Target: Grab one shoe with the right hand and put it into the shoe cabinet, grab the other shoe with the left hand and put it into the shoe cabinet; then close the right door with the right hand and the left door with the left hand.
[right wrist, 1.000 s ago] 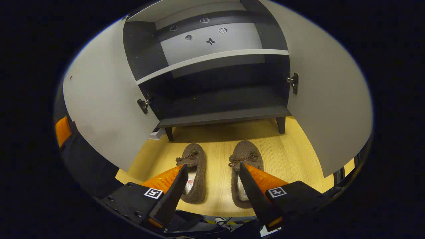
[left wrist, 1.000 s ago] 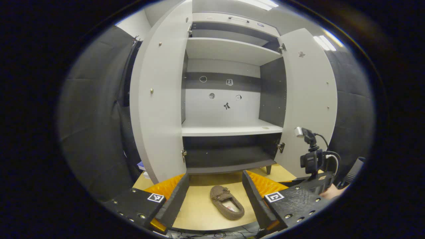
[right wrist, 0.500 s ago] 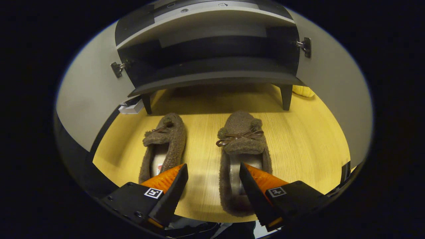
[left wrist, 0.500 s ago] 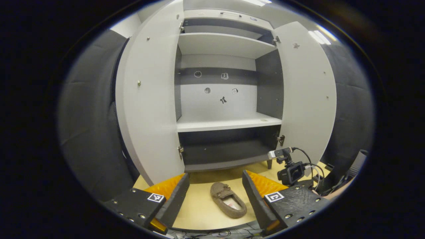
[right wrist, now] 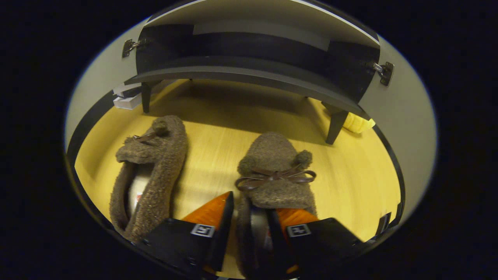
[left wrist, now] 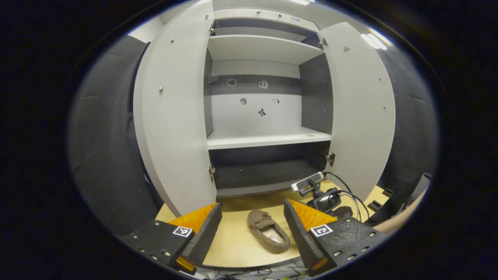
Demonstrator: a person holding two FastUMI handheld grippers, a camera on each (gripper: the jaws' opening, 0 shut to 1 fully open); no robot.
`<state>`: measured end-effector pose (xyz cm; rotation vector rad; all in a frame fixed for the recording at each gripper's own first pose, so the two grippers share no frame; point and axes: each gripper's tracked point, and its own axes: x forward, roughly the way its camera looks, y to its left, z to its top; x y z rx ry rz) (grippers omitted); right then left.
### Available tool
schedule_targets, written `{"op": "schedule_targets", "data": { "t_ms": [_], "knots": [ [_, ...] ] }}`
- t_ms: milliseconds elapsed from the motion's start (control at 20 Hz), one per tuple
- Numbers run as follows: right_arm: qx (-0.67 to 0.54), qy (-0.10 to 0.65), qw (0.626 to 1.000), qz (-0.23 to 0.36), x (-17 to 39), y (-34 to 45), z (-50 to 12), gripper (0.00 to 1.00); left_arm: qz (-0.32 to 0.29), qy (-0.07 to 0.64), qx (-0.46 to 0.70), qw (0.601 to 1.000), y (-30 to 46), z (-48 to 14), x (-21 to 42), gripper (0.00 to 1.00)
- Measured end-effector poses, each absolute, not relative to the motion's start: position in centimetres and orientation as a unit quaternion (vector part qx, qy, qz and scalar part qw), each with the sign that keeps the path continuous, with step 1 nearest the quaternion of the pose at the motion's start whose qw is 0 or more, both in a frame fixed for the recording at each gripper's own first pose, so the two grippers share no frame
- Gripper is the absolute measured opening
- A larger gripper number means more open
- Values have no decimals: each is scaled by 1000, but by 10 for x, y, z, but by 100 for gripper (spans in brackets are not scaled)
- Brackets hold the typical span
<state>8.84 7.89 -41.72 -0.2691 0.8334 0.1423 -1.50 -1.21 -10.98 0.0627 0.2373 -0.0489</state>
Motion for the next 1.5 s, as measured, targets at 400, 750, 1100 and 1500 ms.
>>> {"op": "schedule_targets", "data": {
  "t_ms": [400,750,1100,1500],
  "knots": [
    [-136,441,881,107,79,79,-416,10,-21,118,30,992,-12,-111,-19,98],
    [-55,444,884,136,54,74,-363,2,-17,109,38,993,-13,-110,-21,98],
    [-18,436,889,139,11,55,-319,2,-31,101,38,994,-15,-107,-22,93],
    [27,402,903,151,-26,66,-258,2,-35,98,34,994,-14,-104,-19,98]
  ]
}}
